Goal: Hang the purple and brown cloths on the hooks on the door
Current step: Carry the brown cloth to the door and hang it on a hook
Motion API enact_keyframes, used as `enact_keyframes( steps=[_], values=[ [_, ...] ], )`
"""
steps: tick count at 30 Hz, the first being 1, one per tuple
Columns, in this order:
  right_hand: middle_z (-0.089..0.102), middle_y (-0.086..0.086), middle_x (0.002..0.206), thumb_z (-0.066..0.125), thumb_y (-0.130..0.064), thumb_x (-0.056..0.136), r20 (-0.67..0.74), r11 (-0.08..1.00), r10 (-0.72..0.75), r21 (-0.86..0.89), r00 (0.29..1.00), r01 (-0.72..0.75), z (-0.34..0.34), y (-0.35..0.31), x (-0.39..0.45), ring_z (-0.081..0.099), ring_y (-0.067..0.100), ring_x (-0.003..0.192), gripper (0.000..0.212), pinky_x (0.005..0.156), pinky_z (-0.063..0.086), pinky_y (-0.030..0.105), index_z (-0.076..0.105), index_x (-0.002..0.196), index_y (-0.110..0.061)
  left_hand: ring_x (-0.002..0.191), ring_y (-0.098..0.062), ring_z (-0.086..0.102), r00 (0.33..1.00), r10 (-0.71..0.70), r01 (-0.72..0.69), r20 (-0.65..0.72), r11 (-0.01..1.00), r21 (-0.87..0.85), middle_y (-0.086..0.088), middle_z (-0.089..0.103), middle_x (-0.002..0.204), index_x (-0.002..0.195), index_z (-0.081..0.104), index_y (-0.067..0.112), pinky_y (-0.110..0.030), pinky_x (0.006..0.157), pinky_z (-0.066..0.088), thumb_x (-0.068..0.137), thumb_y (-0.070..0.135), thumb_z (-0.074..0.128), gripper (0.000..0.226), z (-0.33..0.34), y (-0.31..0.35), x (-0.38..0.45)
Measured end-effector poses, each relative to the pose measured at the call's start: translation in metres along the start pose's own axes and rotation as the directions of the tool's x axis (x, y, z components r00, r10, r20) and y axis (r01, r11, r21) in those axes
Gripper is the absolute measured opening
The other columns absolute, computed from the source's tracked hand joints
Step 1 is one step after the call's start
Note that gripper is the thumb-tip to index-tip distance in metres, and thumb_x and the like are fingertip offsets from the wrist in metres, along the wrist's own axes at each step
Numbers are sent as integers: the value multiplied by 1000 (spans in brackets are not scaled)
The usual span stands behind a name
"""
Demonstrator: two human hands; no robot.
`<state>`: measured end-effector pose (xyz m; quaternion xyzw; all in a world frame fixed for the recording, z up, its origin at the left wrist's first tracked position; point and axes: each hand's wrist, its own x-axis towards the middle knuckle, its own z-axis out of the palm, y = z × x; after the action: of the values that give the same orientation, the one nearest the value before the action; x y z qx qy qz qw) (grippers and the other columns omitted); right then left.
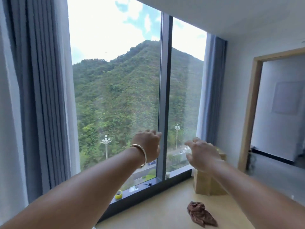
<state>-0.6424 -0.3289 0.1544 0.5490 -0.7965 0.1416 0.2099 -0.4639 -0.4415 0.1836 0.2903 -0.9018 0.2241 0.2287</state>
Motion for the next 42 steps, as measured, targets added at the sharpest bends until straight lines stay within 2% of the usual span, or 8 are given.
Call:
enact_keyframes(
  steps=[7,11,16,19,24,32,38,42],
  values=[
    [50,1,130,45,-32,93,60,953,289,-117,956,-280,-15,141,-63,49,22,117,42,92,43,37,45,136,-28,112,-25,54,973,229,-232,-34,965,-122,-6,57,120,125,50,20,-40,91,45,92,38,46,38,25,134,69],
    [52,1,126,47,-29,93,55,887,440,-183,896,-424,-23,200,-97,52,22,109,37,86,48,34,48,130,-26,110,-25,55,943,328,-334,-59,923,-192,-5,57,120,127,49,20,-40,90,44,92,37,48,39,35,199,100],
    [49,1,127,44,-28,94,63,799,571,-270,819,-537,-33,262,-127,48,24,115,42,89,41,35,43,136,-26,106,-23,55,899,423,-437,-114,856,-275,-4,57,117,123,49,20,-37,87,45,93,36,44,35,44,270,137],
    [48,3,132,41,-26,94,57,748,626,-322,777,-580,-36,292,-136,45,24,121,43,95,39,36,42,138,-25,106,-24,55,870,476,-491,-128,816,-306,-5,56,117,123,48,20,-38,86,44,92,36,44,35,53,309,158],
    [48,2,131,41,-24,94,40,661,706,-394,707,-638,-36,337,-138,47,23,118,40,95,40,36,44,134,-24,108,-25,54,818,567,-565,-97,761,-321,-5,55,121,125,45,22,-42,90,41,92,46,44,41,77,365,200],
    [40,1,143,43,-34,94,17,546,802,-427,597,-721,-44,413,-119,38,23,131,52,103,36,37,33,145,-25,118,-27,52,757,644,-633,-113,680,-370,-5,49,134,137,39,24,-49,103,35,93,53,39,52,102,432,288],
    [35,0,146,43,-34,94,14,455,863,-453,505,-766,-41,460,-116,35,22,133,56,103,35,36,27,147,-25,124,-27,48,716,681,-673,-151,617,-408,-5,47,137,138,37,25,-53,108,29,94,53,40,53,115,477,332],
    [36,0,145,43,-36,93,5,412,886,-467,464,-782,-40,492,-123,35,22,132,57,97,36,35,27,147,-26,126,-26,46,690,706,-695,-159,583,-421,-5,46,139,139,36,24,-53,109,29,94,52,39,53,122,514,350]
  ],
)
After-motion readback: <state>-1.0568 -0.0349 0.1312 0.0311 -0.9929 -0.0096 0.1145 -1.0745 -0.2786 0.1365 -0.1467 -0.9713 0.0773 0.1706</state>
